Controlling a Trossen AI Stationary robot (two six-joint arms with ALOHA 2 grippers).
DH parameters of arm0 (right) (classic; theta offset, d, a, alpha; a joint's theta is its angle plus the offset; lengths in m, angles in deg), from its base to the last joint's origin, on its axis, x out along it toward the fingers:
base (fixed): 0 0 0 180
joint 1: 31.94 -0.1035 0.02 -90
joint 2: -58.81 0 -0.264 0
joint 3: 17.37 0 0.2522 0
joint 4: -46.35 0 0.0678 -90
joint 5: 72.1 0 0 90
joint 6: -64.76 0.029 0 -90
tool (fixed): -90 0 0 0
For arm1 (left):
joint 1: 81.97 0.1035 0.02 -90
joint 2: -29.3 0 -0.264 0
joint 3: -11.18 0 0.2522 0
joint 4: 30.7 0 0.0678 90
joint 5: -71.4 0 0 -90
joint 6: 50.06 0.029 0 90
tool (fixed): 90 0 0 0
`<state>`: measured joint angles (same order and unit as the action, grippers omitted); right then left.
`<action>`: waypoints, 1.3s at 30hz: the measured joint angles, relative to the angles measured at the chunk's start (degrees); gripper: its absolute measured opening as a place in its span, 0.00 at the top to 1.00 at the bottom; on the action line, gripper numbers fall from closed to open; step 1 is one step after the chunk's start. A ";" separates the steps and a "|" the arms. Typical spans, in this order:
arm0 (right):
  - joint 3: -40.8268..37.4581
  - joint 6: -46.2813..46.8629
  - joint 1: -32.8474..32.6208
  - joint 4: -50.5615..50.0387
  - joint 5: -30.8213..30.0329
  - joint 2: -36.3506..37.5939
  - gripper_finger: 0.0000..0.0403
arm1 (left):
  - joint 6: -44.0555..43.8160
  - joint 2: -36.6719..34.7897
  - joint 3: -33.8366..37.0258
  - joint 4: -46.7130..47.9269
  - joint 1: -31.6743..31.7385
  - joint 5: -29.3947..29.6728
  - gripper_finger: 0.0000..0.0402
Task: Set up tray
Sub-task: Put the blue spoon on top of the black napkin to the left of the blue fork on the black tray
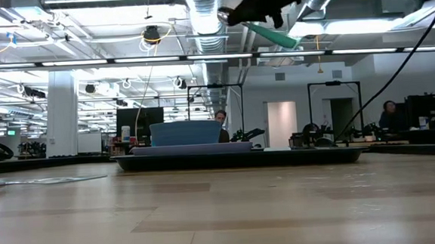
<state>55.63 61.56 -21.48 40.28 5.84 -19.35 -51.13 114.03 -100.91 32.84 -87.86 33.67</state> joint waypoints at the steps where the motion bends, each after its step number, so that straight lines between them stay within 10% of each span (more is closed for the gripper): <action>1: -0.01 2.25 1.78 0.68 0.55 0.04 1.00 | 0.48 -0.78 -0.02 -0.85 0.00 0.53 1.00; 12: -15.06 34.67 23.64 19.57 16.42 0.03 1.00 | 9.21 -7.19 14.02 -24.89 0.28 -18.24 1.00; 27: -25.49 43.16 18.07 21.06 -7.47 -2.80 1.00 | -0.69 -21.38 58.11 -73.81 1.84 -31.39 1.00; 39: -25.51 53.01 14.64 25.18 -10.16 -19.53 1.00 | -3.72 -24.46 63.87 -76.29 -0.19 -32.91 1.00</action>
<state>30.12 114.57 -6.84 65.46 -4.32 -38.88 -54.84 89.58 -37.04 -43.46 -88.05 0.76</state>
